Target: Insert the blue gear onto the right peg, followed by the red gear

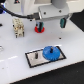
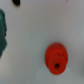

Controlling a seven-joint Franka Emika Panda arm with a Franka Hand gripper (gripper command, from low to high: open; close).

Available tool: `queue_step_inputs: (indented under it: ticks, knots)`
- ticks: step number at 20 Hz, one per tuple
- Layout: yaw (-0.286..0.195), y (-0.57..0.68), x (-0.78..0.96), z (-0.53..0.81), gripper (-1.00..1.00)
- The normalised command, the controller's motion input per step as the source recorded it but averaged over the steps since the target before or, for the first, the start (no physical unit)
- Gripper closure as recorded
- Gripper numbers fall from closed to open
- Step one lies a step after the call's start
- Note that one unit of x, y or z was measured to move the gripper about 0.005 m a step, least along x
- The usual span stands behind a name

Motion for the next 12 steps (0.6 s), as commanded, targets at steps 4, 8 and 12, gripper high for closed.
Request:
queue_step_inputs:
  ticks: [4, 8, 12]
  knots:
    - [0.0, 0.0, -0.67, -0.18, -1.0]
    - [0.0, -0.01, -0.6, -0.22, -1.0]
    - [0.0, -0.1, -0.4, -0.27, -1.0]
